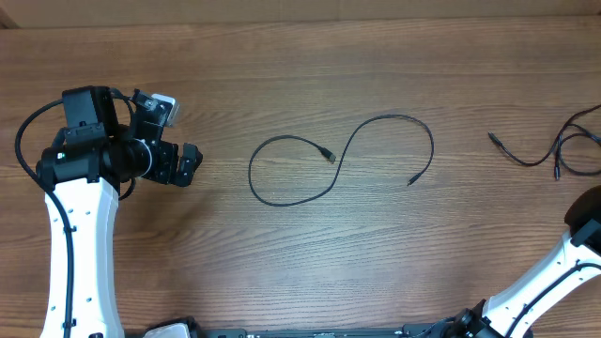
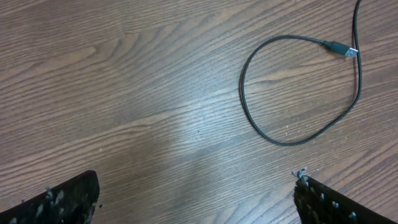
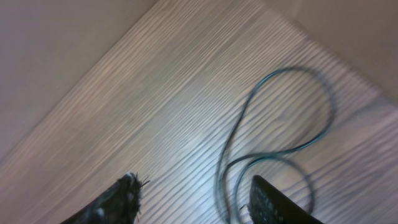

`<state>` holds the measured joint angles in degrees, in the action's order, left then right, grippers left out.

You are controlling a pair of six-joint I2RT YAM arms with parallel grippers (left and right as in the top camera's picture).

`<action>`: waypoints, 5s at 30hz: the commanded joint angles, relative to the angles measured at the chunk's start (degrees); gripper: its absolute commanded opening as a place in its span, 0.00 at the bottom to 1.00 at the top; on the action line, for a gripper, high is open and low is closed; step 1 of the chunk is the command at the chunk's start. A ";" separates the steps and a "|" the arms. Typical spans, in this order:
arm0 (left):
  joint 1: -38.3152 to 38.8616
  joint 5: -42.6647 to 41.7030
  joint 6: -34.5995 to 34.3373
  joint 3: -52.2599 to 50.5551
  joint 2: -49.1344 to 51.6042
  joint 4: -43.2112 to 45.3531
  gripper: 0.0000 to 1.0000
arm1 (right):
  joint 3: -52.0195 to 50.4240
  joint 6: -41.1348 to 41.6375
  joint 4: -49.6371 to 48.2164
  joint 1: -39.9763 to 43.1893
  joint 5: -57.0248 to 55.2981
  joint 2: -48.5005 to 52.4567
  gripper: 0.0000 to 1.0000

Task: Untangle cables
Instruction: 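Swing the right gripper back toward the S-shaped black cable at centre, then lower the right gripper onto the middle of the S-shaped cable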

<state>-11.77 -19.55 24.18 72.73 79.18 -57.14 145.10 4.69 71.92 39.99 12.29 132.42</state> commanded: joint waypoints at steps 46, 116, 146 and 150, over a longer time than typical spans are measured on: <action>-0.22 -0.98 0.68 0.15 0.26 0.20 1.00 | 0.35 -6.69 19.10 -30.69 8.81 0.26 1.00; -0.22 -0.85 0.68 0.15 0.26 0.20 1.00 | -23.04 30.08 14.82 -64.81 -9.88 0.26 0.93; -0.20 -0.85 0.68 0.15 0.26 0.20 1.00 | -25.09 34.91 13.00 -67.73 -17.40 -2.56 0.90; -0.22 -0.85 0.68 0.15 0.26 0.20 1.00 | -25.09 34.47 13.60 -67.73 -17.40 -2.56 0.90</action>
<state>-11.77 -19.55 24.18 72.73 79.20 -57.14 120.31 39.31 85.27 -27.83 -4.10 132.60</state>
